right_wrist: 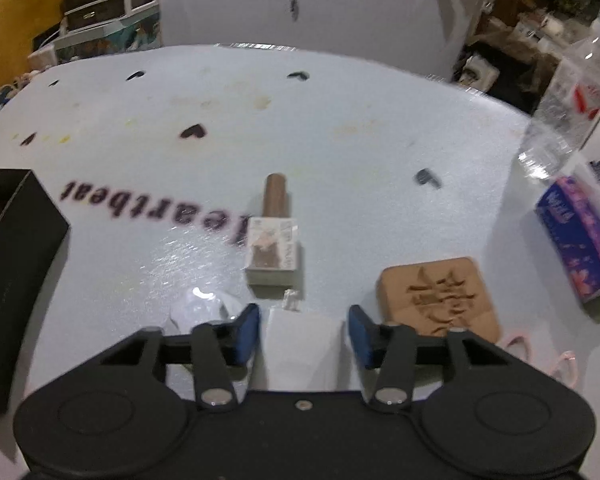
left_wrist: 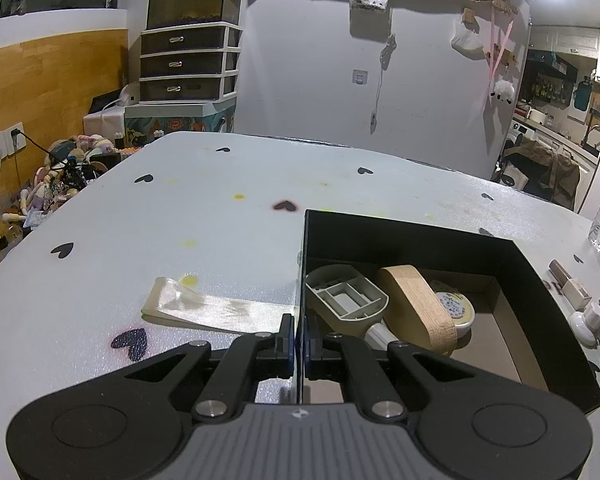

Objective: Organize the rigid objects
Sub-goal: 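Lift the white cube toward the black box with the right tool, then lower the white cube into the black box and open the right tool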

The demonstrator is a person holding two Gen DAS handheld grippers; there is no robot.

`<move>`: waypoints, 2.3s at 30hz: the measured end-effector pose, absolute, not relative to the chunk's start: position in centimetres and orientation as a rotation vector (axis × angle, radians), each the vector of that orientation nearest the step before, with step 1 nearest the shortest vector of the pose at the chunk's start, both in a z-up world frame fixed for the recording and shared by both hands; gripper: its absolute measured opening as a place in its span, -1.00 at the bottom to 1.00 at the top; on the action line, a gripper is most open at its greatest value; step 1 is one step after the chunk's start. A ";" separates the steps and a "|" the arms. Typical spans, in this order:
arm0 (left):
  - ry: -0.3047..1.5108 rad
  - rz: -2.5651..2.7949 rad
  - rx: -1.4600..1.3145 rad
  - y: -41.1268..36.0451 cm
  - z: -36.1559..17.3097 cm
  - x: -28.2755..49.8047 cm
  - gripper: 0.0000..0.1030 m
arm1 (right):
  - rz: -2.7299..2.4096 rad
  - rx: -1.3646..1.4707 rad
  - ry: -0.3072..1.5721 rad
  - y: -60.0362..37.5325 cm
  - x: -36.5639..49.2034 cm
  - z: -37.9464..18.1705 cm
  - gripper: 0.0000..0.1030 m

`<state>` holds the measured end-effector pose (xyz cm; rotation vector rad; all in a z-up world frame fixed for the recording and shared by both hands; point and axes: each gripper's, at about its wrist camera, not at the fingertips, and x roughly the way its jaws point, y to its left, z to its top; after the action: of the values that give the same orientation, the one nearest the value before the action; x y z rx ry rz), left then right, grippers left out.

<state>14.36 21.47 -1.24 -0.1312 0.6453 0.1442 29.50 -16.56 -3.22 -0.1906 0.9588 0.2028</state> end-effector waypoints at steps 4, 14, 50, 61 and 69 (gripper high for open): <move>0.645 0.143 -0.132 21.5 -1.2 14.3 -0.91 | 0.220 -0.202 0.926 -16.3 28.5 -2.4 -0.09; 0.643 0.141 -0.133 21.4 -1.2 14.3 -0.91 | 0.316 -0.156 0.690 -14.7 24.9 3.9 -0.12; 0.638 0.126 -0.142 21.7 -1.3 14.4 -0.90 | 0.989 -0.942 0.696 4.6 26.2 1.6 -0.12; 0.640 0.126 -0.138 21.7 -1.4 14.4 -0.91 | 0.990 -0.875 0.670 3.6 25.9 4.1 0.16; 0.640 0.126 -0.137 21.7 -1.4 14.4 -0.91 | 1.028 -0.780 0.679 2.6 23.5 5.2 0.40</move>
<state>14.39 21.73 -1.41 -0.1371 0.6401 0.1264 23.51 2.65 5.23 -0.7796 0.6786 1.0276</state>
